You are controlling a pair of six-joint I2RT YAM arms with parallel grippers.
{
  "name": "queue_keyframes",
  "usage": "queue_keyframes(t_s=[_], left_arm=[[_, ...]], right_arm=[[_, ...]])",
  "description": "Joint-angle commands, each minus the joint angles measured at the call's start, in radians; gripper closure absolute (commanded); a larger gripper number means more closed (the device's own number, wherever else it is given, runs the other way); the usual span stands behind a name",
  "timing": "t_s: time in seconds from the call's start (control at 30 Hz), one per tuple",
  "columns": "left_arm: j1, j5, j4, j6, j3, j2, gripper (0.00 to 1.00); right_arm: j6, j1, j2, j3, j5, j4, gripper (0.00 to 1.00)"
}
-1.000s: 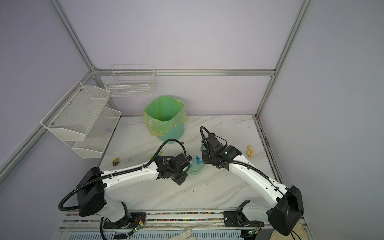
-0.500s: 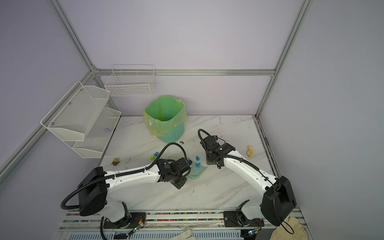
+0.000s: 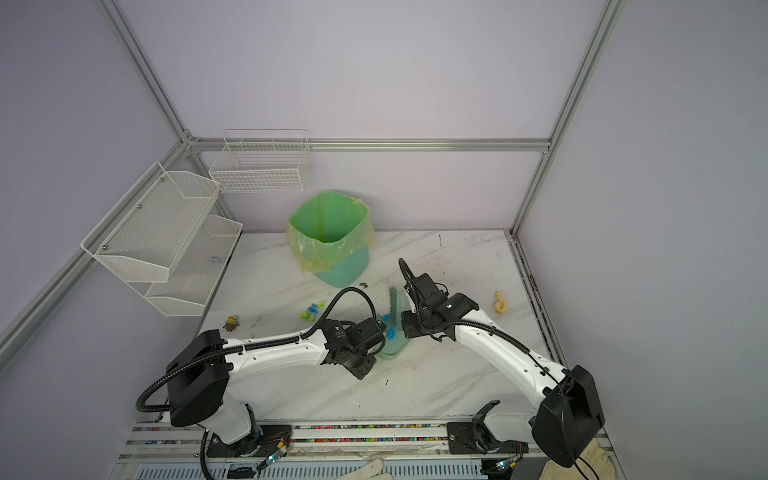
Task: Sweep away the paper scraps from the table
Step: 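Brush scraps into the dustpan held by the left gripper with the right gripper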
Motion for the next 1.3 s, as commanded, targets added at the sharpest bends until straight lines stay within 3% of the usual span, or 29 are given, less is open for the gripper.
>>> queue_keyframes(t_s=[0.0, 0.13, 0.27, 0.37, 0.63, 0.97, 1.27], left_arm=[[-0.004, -0.023, -0.012, -0.018, 0.025, 0.017, 1.0], [-0.004, -0.025, -0.013, -0.018, 0.041, 0.034, 1.0], [-0.004, -0.025, -0.018, -0.018, 0.055, 0.038, 1.0], [-0.004, -0.033, -0.021, -0.021, 0.058, 0.033, 1.0], [-0.004, -0.02, -0.024, -0.036, 0.07, 0.029, 1.0], [-0.004, -0.047, -0.029, -0.036, 0.066, 0.04, 1.0], [-0.004, -0.046, -0.031, -0.029, 0.082, 0.065, 1.0]], right_arm=[[-0.066, 0.008, -0.052, -0.025, -0.107, -0.016, 1.0], [-0.043, 0.007, -0.124, -0.033, -0.129, -0.002, 1.0], [0.027, 0.005, -0.145, 0.015, 0.006, -0.003, 1.0], [0.042, 0.006, -0.097, 0.056, 0.088, 0.009, 1.0], [0.033, 0.006, 0.088, 0.126, 0.144, 0.102, 1.0], [0.011, 0.007, 0.206, 0.117, 0.11, 0.143, 1.0], [0.05, 0.009, 0.121, -0.005, -0.023, 0.176, 1.0]])
